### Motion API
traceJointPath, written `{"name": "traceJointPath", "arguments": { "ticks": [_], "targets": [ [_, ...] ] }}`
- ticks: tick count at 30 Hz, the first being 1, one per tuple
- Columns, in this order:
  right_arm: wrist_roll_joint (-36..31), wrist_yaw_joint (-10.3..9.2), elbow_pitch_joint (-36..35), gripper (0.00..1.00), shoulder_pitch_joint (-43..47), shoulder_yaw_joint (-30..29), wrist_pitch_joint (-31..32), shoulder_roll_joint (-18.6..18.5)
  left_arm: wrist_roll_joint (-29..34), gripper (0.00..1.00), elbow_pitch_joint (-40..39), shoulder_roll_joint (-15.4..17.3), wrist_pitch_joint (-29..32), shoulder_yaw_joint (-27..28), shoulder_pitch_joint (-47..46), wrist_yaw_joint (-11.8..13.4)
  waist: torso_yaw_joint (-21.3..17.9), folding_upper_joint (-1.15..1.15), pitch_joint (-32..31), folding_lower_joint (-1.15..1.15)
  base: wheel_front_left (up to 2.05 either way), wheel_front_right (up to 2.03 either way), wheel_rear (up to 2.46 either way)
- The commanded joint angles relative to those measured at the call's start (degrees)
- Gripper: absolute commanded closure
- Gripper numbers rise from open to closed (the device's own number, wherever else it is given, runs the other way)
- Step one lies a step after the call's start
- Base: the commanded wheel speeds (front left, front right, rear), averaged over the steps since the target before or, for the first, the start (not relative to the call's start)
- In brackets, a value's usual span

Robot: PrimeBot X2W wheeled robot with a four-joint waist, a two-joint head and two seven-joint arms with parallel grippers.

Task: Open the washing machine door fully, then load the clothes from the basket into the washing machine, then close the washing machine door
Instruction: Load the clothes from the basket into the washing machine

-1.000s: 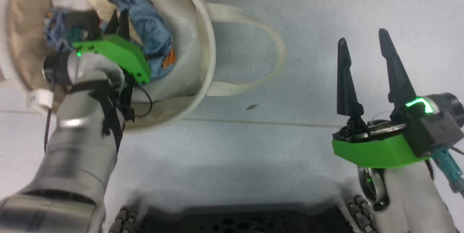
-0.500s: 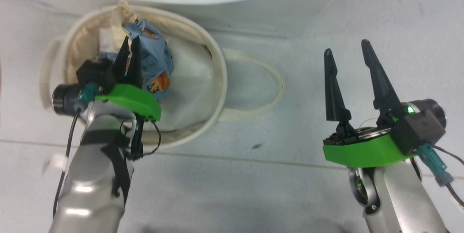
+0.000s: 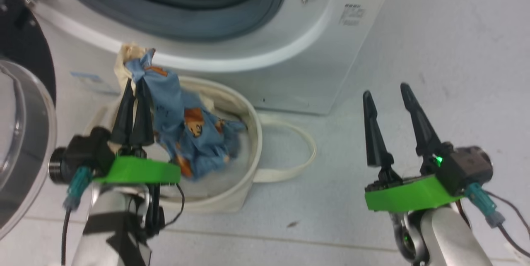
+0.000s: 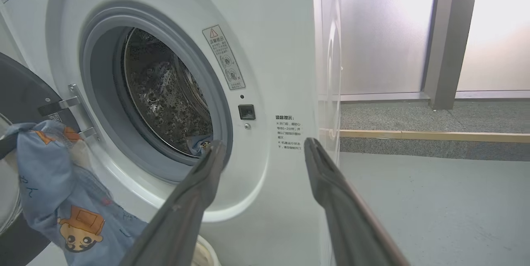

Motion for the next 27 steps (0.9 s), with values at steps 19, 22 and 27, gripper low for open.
{"name": "traceJointPath", "arguments": {
  "ticks": [19, 22, 27],
  "targets": [
    [4.42, 0.03, -0.44, 0.0, 5.35, 2.28, -0.7, 0.98, -3.4, 1.0, -15.96, 0.92, -0.66, -0.18, 13.68, 3.76, -1.07, -0.01, -11.37, 0.01, 0.0, 0.0, 0.0],
    [4.4, 0.03, -0.51, 0.0, 5.31, 2.4, -0.7, 0.98, -3.35, 1.0, -16.06, 0.92, -0.66, 0.09, 13.34, 3.69, -1.42, -0.01, -10.76, 0.01, 0.0, 0.0, 0.0],
    [4.34, 0.03, -0.49, 0.0, 4.87, 2.55, -0.7, 0.98, -3.41, 1.0, -16.41, 0.92, -0.67, 1.03, 11.96, 3.58, -2.59, -0.01, -8.95, 0.01, 0.0, 0.0, 0.0]
  ]
}}
